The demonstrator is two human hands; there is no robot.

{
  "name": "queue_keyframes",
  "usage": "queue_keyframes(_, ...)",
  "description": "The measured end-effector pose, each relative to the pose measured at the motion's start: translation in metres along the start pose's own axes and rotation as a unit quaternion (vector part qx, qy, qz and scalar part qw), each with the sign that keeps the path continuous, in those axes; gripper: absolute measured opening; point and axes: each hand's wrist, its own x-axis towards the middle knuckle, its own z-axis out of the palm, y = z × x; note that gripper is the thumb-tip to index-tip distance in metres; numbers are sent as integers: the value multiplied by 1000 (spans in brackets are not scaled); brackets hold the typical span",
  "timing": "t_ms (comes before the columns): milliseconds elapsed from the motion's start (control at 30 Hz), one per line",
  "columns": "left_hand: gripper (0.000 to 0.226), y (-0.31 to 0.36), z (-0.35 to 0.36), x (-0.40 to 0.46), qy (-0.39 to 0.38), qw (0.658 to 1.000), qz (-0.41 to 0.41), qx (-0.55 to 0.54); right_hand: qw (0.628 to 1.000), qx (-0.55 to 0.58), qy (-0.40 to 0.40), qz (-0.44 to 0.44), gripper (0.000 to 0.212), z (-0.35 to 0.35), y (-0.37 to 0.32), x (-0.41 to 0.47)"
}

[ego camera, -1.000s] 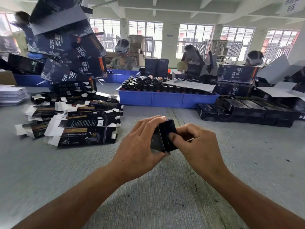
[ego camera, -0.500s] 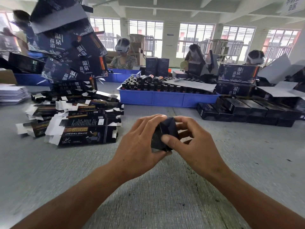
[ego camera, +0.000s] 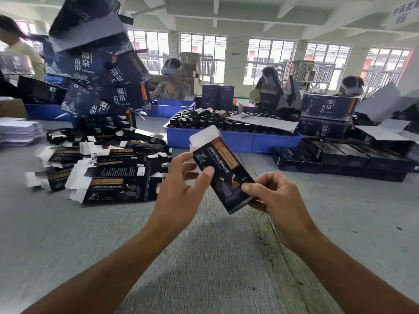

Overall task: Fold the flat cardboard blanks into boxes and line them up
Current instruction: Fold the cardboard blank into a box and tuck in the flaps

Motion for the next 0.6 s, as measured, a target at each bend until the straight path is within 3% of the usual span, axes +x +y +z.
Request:
queue_keyframes(100,53,-2,-5,8,7,988,-92,-122,998,-18,-60,27,34,2,4,-2)
queue_keyframes(200,64,-3,-7,11,15,981,-93,-167,993,-47,-97,41,38,1,6,-3)
queue_keyframes(333,53,1,-8,11,-19,974,-93,-204,988,-76,-123,55,35,0,5,-4)
queue_keyframes(600,60,-2,-1,4,-89,984,-43,-148,998,24,-46,-33,41,-2,-10,-2)
